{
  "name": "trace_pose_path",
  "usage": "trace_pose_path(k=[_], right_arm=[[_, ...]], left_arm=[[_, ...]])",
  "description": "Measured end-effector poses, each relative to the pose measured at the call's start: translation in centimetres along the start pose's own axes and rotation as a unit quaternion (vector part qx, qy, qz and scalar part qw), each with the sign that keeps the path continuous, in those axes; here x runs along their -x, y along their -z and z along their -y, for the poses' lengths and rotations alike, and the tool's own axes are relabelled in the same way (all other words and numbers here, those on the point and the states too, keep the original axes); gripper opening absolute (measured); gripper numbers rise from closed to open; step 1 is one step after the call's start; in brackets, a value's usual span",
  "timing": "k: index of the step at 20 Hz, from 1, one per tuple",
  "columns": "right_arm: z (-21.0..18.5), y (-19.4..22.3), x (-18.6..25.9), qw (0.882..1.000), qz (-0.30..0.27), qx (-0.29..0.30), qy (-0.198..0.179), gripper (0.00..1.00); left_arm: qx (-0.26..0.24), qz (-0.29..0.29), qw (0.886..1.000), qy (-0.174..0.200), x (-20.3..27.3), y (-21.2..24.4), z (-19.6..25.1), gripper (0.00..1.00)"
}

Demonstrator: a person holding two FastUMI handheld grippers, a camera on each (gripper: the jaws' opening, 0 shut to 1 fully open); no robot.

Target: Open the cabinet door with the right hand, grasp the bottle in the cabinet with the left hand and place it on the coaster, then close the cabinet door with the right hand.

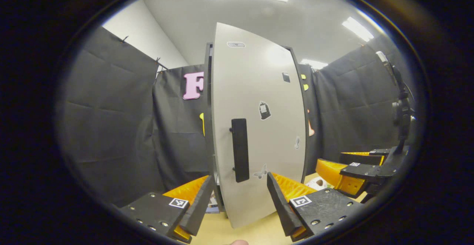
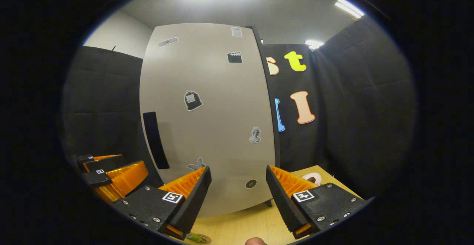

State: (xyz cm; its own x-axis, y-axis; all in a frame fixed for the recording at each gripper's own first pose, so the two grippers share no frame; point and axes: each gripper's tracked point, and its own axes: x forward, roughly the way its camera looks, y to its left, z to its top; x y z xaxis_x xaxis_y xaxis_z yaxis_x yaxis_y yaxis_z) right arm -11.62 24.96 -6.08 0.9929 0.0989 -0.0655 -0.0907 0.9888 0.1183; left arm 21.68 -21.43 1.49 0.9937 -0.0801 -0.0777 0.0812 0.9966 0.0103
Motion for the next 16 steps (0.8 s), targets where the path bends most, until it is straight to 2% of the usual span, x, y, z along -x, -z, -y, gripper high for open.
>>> trace_pose_path(k=[2,3,6,7,8,10,11,12,16], right_arm=[[0.9,0.1,0.0,1.0,-0.002,0.008,0.002,0.92],[1.0,0.3,-0.1,1.0,-0.005,0.014,-0.003,0.92],[1.6,0.2,0.0,0.999,-0.003,0.04,-0.001,0.92],[1.6,-0.1,-0.1,0.999,0.003,0.046,-0.003,0.92],[1.3,-0.1,-0.3,0.999,0.006,0.047,-0.007,0.92],[0.8,0.0,-0.4,0.999,0.009,0.049,-0.017,0.92],[0.7,-0.1,-0.4,0.998,0.013,0.052,-0.018,0.93],[0.7,-0.4,-0.5,0.998,0.017,0.055,-0.019,0.9],[0.7,-0.4,-1.1,0.998,0.02,0.058,-0.023,0.93]], left_arm=[[-0.004,-0.01,1.0,-0.007,0.0,0.4,-0.3,0.84],[-0.002,-0.016,1.0,-0.003,0.1,0.6,-0.1,0.88],[-0.002,-0.015,1.0,-0.011,0.0,0.5,-0.2,0.88],[-0.004,-0.015,1.0,-0.015,-0.1,0.5,-0.4,0.88],[-0.005,-0.017,1.0,-0.018,-0.1,0.6,-0.6,0.84],[-0.003,-0.018,1.0,-0.02,-0.1,0.7,-0.6,0.84],[-0.004,-0.018,1.0,-0.021,-0.2,0.6,-0.6,0.88],[-0.006,-0.019,1.0,-0.022,-0.2,0.7,-0.8,0.88],[-0.005,-0.025,0.999,-0.027,-0.3,1.0,-0.9,0.88]])
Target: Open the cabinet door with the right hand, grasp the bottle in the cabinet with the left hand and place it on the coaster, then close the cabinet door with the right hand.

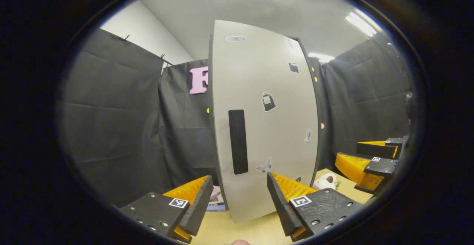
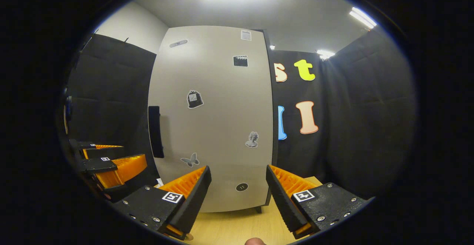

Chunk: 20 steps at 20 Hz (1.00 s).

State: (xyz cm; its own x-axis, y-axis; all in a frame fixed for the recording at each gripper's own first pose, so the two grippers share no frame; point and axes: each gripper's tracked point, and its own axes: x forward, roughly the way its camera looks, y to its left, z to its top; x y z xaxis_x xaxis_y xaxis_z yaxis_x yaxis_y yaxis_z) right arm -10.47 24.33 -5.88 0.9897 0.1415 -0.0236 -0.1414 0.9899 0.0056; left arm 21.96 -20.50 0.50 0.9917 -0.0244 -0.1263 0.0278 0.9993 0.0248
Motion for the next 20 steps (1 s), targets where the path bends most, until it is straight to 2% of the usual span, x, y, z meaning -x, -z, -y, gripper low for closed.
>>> trace_pose_path(k=[7,8,10,11,16,17,18,19,20], right_arm=[[0.2,-0.36,-0.2,1.0,0.004,0.003,-0.003,0.92],[0.24,-0.16,-0.17,1.0,0.002,0.007,-0.003,0.92],[0.09,-0.34,-0.27,1.0,0.005,0.008,-0.007,0.92],[0.08,-0.4,-0.25,1.0,0.007,0.008,-0.006,0.92],[-0.26,-0.11,-0.08,1.0,0.001,0.015,-0.015,0.92],[-0.16,-0.16,0.04,1.0,0.002,0.017,-0.014,0.92],[-0.03,-0.05,0.02,1.0,0.003,0.018,-0.011,0.92],[0.05,-0.11,0.06,1.0,0.005,0.018,-0.01,0.92],[0.0,-0.13,0.06,1.0,0.006,0.017,-0.01,0.93]], left_arm=[[-0.01,0.006,1.0,-0.002,-0.29,-0.16,-0.24,0.88],[-0.007,0.006,1.0,0.001,-0.29,-0.09,-0.05,0.84],[-0.002,0.007,1.0,0.003,-0.27,-0.2,0.16,0.84],[-0.002,0.006,1.0,0.002,-0.31,-0.16,0.2,0.88],[-0.004,0.008,1.0,0.003,-0.29,-0.25,0.14,0.88],[-0.003,0.009,1.0,0.003,-0.31,-0.31,0.15,0.84],[-0.002,0.009,1.0,0.004,-0.34,-0.28,0.26,0.88],[-0.001,0.008,1.0,0.005,-0.35,-0.19,0.28,0.83],[-0.001,0.008,1.0,0.006,-0.26,-0.24,0.35,0.84]])
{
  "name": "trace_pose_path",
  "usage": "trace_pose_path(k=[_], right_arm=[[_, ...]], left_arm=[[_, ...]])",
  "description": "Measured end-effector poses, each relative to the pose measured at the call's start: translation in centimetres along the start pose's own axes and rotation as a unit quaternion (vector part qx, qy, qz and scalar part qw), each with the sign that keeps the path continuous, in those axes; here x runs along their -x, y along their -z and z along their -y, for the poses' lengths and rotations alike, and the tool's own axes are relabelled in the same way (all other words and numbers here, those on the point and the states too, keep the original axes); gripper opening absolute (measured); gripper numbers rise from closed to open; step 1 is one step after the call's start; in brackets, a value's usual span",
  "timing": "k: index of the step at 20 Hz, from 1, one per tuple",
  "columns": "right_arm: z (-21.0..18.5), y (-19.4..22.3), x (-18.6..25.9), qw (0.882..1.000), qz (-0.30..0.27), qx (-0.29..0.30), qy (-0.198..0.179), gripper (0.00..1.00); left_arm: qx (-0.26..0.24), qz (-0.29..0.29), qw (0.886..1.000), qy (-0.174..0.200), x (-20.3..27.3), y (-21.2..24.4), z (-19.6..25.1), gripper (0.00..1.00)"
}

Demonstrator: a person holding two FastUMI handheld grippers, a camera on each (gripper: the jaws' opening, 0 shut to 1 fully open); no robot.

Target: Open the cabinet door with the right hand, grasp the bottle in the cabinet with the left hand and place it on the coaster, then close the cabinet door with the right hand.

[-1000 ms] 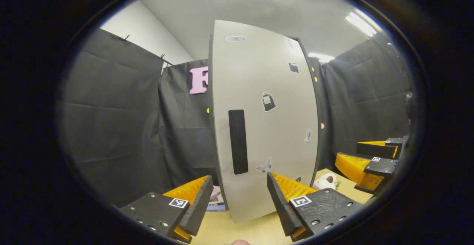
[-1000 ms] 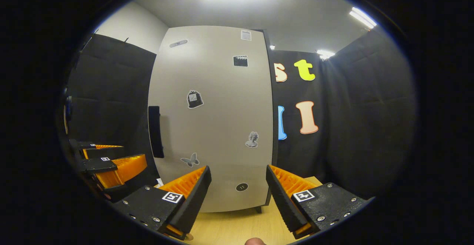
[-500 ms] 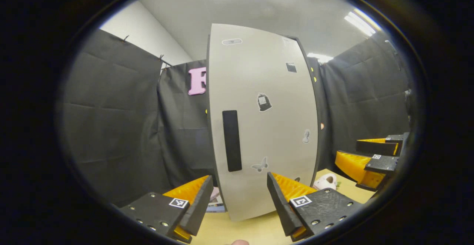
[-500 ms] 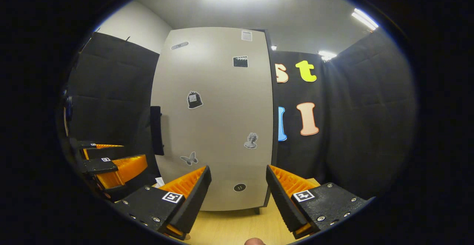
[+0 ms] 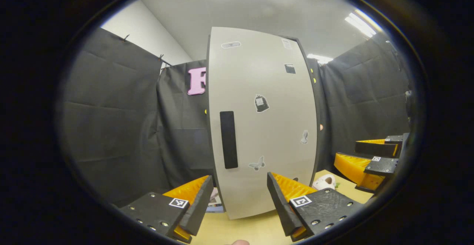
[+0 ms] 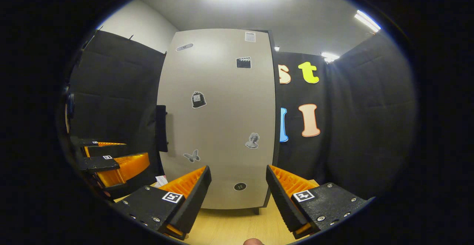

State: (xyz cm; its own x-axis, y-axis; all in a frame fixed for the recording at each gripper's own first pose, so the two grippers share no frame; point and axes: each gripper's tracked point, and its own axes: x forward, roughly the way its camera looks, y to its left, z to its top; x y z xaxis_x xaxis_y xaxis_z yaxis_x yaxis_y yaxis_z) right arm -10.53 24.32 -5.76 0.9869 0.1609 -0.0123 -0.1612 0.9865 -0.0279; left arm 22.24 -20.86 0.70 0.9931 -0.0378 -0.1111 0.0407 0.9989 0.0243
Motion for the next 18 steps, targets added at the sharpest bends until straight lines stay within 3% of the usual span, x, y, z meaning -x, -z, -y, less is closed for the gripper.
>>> trace_pose_path(k=[2,5,6,7,8,9,10,11,12,14,18], right_arm=[[0.1,0.2,0.1,1.0,-0.003,0.001,0.001,0.92],[0.5,-0.1,0.4,1.0,-0.001,0.005,0.007,0.92],[0.5,-0.5,0.4,1.0,0.004,0.001,0.006,0.93],[0.5,-0.9,0.5,1.0,0.008,0.001,0.007,0.93],[0.3,-1.3,0.5,1.0,0.012,0.006,0.006,0.92],[0.4,-1.8,0.6,1.0,0.018,0.013,0.008,0.92],[0.5,-2.1,0.7,0.999,0.023,0.02,0.01,0.93],[0.5,-2.2,0.7,0.999,0.025,0.024,0.009,0.93],[0.5,-2.1,0.7,0.999,0.024,0.026,0.008,0.92],[0.4,-1.8,0.9,0.999,0.022,0.028,0.007,0.93],[0.8,-1.4,1.3,0.999,0.017,0.03,0.01,0.93]], left_arm=[[-0.006,-0.001,1.0,-0.002,0.1,0.0,-0.2,0.88],[-0.013,0.004,1.0,-0.01,0.1,-0.2,-0.8,0.84],[-0.008,0.007,1.0,-0.011,-0.1,-0.2,-0.7,0.88],[-0.004,0.007,1.0,-0.011,-0.2,-0.3,-0.6,0.83],[-0.003,0.006,1.0,-0.014,-0.1,-0.3,-0.6,0.88],[-0.003,0.009,1.0,-0.015,0.0,-0.5,-0.7,0.79],[-0.003,0.013,1.0,-0.015,-0.1,-0.7,-0.7,0.88],[-0.004,0.014,1.0,-0.016,-0.2,-0.7,-0.8,0.88],[-0.003,0.014,1.0,-0.015,-0.2,-0.7,-0.8,0.8],[0.002,0.012,1.0,-0.014,-0.1,-0.6,-0.6,0.88],[0.008,0.007,1.0,-0.015,0.1,-0.4,-0.6,0.88]])
